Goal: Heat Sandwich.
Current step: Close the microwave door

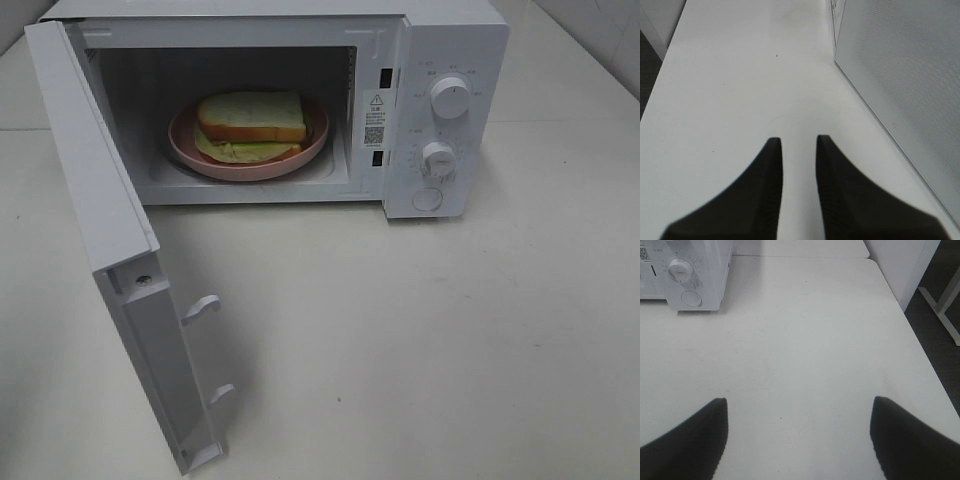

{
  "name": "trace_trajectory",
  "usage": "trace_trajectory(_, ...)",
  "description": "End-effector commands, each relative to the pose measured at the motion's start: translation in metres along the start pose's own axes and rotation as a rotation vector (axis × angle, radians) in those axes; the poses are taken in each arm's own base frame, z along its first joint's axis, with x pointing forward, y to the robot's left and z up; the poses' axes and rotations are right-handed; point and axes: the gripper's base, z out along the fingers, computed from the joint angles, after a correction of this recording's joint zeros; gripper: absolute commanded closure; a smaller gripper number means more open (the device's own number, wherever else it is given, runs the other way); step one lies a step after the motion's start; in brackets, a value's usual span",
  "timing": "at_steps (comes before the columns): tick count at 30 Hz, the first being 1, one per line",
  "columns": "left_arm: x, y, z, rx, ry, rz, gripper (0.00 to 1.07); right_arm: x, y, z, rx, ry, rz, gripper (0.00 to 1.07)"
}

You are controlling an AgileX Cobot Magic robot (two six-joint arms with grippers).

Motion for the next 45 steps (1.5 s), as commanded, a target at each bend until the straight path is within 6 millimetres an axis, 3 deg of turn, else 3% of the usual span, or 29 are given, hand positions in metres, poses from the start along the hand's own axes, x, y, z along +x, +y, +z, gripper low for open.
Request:
trace_trajectory(1,-0.003,0.000,0.005,-0.003,-0.020,-0.002,0.97,0.002,0.000,-0.004,0.006,-0.035,-0.003,0.32)
trace_trajectory(2,-0.005,0.000,0.015,-0.003,-0.017,-0.002,1.07,0.002,0.000,-0.004,0.006,-0.035,-0.003,0.32)
trace_trajectory(10,0.002,0.001,0.060,0.000,-0.113,-0.002,1.07,0.002,0.000,-0.004,0.006,-0.035,-0.003,0.32)
trace_trajectory(27,0.003,0.000,0.129,0.010,-0.281,0.014,1.07,0.002,0.000,-0.004,0.006,-0.035,-0.005,0.32)
trace_trajectory(45,0.011,-0.023,0.181,0.265,-0.373,0.065,1.07,0.002,0.000,-0.004,0.006,-0.035,-0.004,0.32)
